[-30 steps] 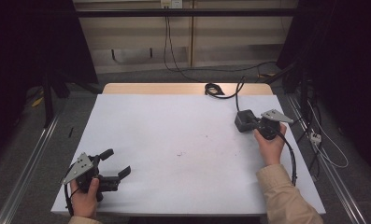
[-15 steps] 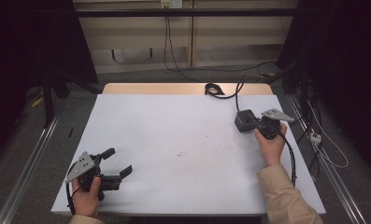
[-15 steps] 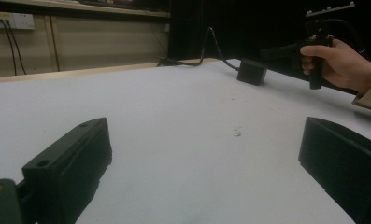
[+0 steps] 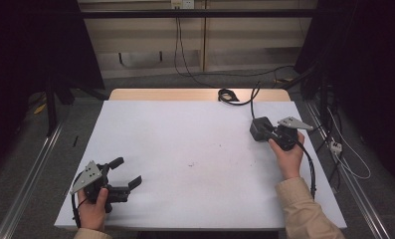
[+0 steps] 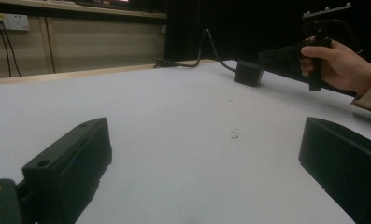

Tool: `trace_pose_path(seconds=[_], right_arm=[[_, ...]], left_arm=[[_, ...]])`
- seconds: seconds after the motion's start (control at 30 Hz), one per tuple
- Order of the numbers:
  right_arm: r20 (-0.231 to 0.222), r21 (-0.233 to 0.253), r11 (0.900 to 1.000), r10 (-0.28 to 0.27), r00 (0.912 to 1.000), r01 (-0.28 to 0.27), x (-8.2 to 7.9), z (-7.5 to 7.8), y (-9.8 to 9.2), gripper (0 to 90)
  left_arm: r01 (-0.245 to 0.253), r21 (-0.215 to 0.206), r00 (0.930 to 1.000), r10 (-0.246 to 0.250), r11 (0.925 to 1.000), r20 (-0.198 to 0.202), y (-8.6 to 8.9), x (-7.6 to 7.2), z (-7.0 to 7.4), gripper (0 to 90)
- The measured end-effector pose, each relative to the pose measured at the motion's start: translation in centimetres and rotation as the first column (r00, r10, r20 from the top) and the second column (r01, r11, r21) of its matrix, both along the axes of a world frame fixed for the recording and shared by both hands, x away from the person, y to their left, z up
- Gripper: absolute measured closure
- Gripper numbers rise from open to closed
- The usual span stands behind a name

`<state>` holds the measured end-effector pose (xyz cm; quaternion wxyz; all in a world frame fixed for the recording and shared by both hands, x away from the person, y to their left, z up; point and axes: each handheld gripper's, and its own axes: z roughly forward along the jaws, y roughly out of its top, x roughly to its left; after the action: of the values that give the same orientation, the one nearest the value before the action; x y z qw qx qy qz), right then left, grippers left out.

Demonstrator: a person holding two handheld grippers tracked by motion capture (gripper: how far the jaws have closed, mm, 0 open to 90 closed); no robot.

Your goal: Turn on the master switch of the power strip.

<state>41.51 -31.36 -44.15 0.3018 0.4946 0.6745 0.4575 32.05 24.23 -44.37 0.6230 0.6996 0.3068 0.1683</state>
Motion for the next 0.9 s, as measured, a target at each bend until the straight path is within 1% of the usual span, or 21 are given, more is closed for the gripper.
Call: trace_pose_path(seconds=[0.13,0.27,0.37,0.43,0.53,0.7,0.77,0.9], right_arm=[[-0.013,0.014,1.0,0.01,0.9999,-0.01,-0.2,0.1,0.2,67.7],[-0.024,0.027,0.999,0.039,0.9989,-0.038,-0.5,0.2,0.4,55.1],[-0.035,0.039,0.997,0.062,0.9974,-0.061,-0.8,0.3,0.7,48.4],[-0.022,0.044,0.996,0.074,0.997,-0.073,-1.0,0.5,0.8,47.4],[-0.017,0.047,0.995,0.09,0.9958,-0.089,-1.5,0.6,1.0,38.1],[-0.013,0.073,0.991,0.116,0.9932,-0.114,-2.5,0.7,1.0,31.6],[-0.021,0.076,0.989,0.131,0.9912,-0.129,-2.9,0.8,1.1,29.6],[-0.017,0.083,0.986,0.148,0.9888,-0.146,-3.8,0.9,1.1,26.6]], left_arm=[[-0.002,-0.002,1.0,0.002,1.0,-0.002,0.1,0.0,0.0,2.2],[0.003,-0.001,1.0,-0.003,1.0,-0.003,0.0,0.0,0.0,2.2],[0.009,0.004,1.0,-0.009,1.0,-0.003,-0.1,0.1,0.0,2.2],[0.006,-0.002,1.0,-0.006,1.0,-0.004,-0.1,0.1,0.0,2.2],[0.006,-0.005,1.0,-0.006,1.0,-0.004,-0.2,0.1,0.0,2.2],[0.012,0.004,0.9999,-0.012,0.9999,-0.005,-0.3,0.2,0.0,2.2],[0.012,0.0,0.9999,-0.012,0.9999,-0.003,-0.3,0.3,0.0,2.2],[0.01,-0.003,0.9999,-0.01,0.9999,-0.004,-0.4,0.3,0.0,2.2]])
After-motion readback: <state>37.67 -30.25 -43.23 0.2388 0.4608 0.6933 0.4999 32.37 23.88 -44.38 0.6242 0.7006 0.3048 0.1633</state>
